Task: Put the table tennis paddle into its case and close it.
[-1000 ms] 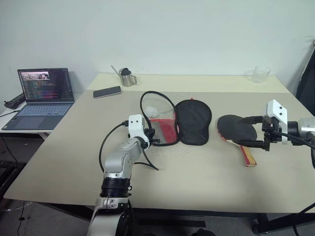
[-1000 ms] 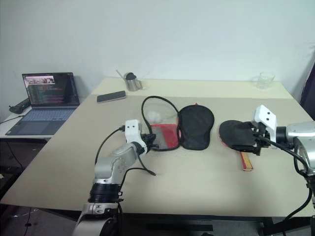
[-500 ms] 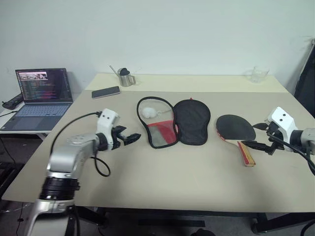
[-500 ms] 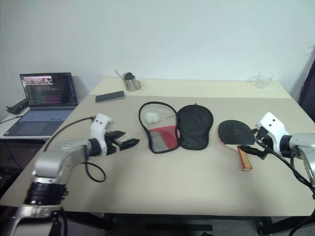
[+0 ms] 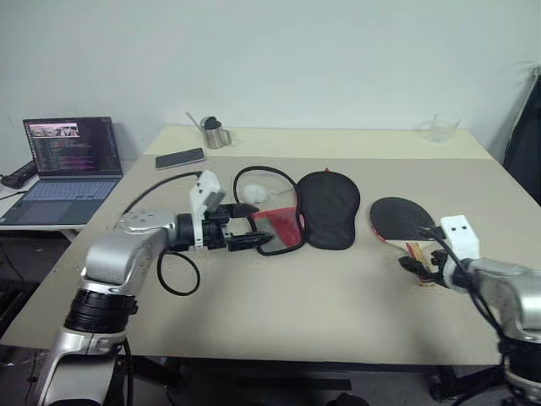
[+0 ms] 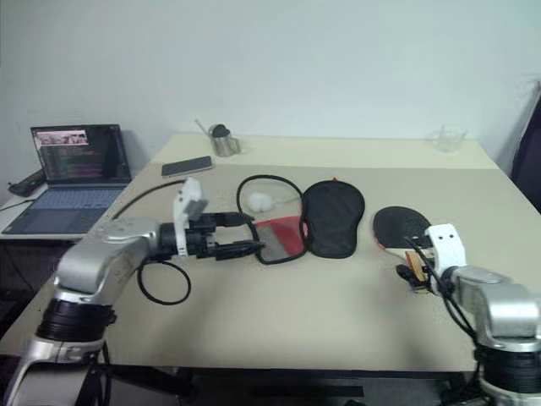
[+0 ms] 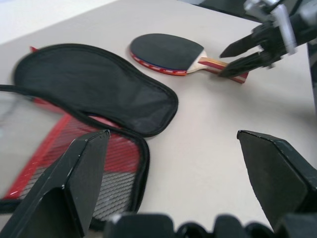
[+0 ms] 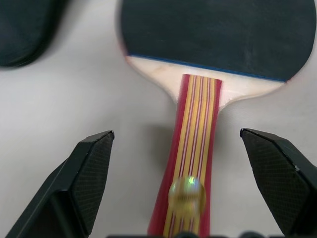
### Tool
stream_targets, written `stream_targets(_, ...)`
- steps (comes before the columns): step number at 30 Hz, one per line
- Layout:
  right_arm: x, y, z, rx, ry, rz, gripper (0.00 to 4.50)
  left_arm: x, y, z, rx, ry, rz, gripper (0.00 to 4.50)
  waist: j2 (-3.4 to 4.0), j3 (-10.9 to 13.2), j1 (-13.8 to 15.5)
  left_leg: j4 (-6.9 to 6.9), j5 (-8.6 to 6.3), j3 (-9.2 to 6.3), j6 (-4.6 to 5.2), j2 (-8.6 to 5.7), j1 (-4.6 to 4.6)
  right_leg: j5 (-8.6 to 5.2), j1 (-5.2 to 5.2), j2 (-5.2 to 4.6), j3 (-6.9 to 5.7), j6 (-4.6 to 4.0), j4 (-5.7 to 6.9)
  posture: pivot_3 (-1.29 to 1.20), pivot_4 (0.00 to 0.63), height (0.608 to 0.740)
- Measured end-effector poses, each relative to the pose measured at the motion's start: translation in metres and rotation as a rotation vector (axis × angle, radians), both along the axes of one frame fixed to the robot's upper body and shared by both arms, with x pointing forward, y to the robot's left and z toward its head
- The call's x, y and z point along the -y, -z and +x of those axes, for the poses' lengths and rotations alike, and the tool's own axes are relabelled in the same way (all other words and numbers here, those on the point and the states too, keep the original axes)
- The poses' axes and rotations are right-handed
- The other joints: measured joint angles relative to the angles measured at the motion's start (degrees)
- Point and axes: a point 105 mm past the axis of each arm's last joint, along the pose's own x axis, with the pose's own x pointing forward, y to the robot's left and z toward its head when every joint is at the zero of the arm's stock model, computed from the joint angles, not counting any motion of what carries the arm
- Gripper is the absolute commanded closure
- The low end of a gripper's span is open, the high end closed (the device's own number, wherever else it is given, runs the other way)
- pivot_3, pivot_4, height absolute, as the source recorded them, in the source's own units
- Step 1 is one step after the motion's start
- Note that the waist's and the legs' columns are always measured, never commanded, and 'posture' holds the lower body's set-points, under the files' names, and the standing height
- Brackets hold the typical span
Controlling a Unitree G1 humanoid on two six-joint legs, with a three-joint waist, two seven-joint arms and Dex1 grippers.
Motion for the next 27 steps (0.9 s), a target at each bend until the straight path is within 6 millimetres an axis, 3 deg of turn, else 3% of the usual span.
stream_targets(7, 0.004, 0.013, 0.008, -0.012, 0.107, 0.017, 0.00, -0.003, -0.005, 0.001, 0.018, -0.013, 0.008, 0.01, -0.04, 0.0, -0.1, -0.01, -0.06, 0.07, 0.11, -0.01, 0.38, 0.01, 0.32, 0.04, 0.05, 0.00, -0.02, 0.00, 0.150, 0.740)
stream_targets(11, -0.001, 0.015, 0.019, 0.007, 0.116, 0.049, 0.81, -0.005, -0.007, 0.003, 0.023, -0.028, 0.005, 0.00, -0.07, 0.0, -0.5, -0.01, -0.14, 0.17, 0.25, 0.13, 0.55, 0.05, 0.43, 0.18, 0.12, -0.06, -0.02, 0.00, 0.150, 0.740)
stream_targets(19, -0.020, 0.012, 0.044, 0.038, 0.097, 0.073, 3.42, -0.006, -0.006, 0.003, 0.026, -0.048, 0.006, 0.00, -0.07, 0.0, -2.1, 0.00, -0.12, 0.45, 0.22, 0.54, 0.57, 0.25, 0.26, 0.54, 0.32, -0.36, 0.09, 0.00, 0.150, 0.740)
stream_targets(27, -0.027, 0.006, 0.045, 0.037, 0.086, 0.086, 3.43, -0.011, -0.006, 0.005, 0.032, -0.083, 0.011, 0.00, -0.04, 0.0, -2.2, -0.03, -0.13, 0.53, 0.24, 0.58, 0.52, 0.26, 0.10, 0.62, 0.43, -0.38, 0.18, 0.00, 0.150, 0.740)
